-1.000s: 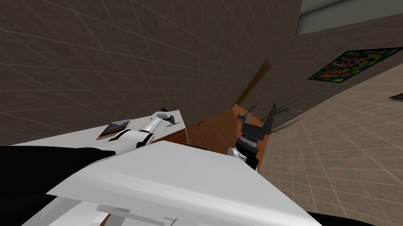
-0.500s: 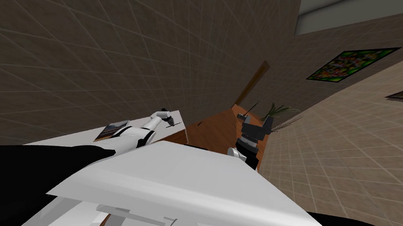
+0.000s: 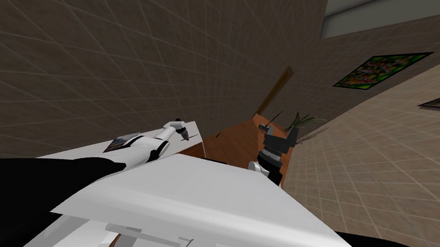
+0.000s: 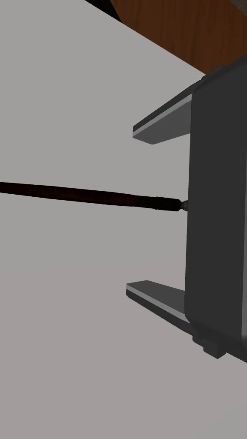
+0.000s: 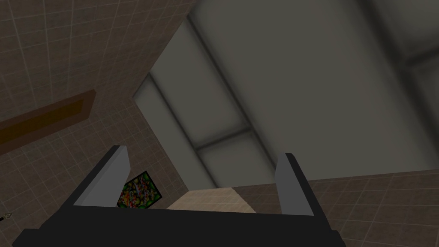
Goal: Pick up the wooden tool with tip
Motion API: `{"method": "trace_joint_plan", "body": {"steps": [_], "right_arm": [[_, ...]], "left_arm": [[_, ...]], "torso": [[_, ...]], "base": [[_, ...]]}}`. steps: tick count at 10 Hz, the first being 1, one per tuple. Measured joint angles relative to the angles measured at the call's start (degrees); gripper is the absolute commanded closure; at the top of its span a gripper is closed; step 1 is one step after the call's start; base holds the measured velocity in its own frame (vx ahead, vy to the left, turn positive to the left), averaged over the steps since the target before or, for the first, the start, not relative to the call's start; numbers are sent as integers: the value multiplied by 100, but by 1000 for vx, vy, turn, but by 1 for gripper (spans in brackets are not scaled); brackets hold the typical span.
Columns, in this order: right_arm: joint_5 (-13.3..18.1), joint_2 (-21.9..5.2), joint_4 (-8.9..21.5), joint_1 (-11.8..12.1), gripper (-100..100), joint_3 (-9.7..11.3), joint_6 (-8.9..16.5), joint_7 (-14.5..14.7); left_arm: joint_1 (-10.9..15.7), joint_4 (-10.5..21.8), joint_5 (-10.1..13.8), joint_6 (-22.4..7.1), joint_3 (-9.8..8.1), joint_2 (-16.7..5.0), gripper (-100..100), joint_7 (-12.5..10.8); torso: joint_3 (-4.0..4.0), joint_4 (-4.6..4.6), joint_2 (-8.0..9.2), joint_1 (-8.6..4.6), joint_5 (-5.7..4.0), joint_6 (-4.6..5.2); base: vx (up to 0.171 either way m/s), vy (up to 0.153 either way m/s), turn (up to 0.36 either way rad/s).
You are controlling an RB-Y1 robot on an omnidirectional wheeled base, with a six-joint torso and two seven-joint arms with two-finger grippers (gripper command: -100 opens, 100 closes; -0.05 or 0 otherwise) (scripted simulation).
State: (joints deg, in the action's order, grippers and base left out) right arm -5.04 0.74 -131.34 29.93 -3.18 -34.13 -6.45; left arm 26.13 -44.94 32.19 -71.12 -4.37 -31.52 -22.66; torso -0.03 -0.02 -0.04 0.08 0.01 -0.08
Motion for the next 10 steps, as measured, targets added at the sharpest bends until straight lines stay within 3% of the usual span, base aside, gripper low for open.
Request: {"method": "trace_joint_plan", "body": {"steps": [2,3,4,7,8,10], "right_arm": [[0,0,0,0,0,0,0,0],[0,0,0,0,0,0,0,0],[0,0,0,0,0,0,0,0],[0,0,0,0,0,0,0,0],[0,0,0,0,0,0,0,0],[0,0,0,0,0,0,0,0]], "left_arm": [[97,274,50,-178,27,-36,-100,34],[101,284,51,-195,29,-36,0,32],[100,283,51,-193,29,-36,-100,32],[3,510,-32,133,4,133,-100,117],[4,523,-34,161,1,137,100,130],[9,518,-35,164,0,132,100,129]], "torso": [[3,1,6,-2,0,0],[5,2,10,-8,-1,0],[6,2,10,-10,-2,0],[4,-1,9,-11,1,0],[-1,-5,4,-3,7,1],[-4,-9,2,-1,11,0]], "base": [[4,10,-5],[0,0,0],[4,-5,14],[2,-3,9],[0,0,0],[0,0,0]]}}
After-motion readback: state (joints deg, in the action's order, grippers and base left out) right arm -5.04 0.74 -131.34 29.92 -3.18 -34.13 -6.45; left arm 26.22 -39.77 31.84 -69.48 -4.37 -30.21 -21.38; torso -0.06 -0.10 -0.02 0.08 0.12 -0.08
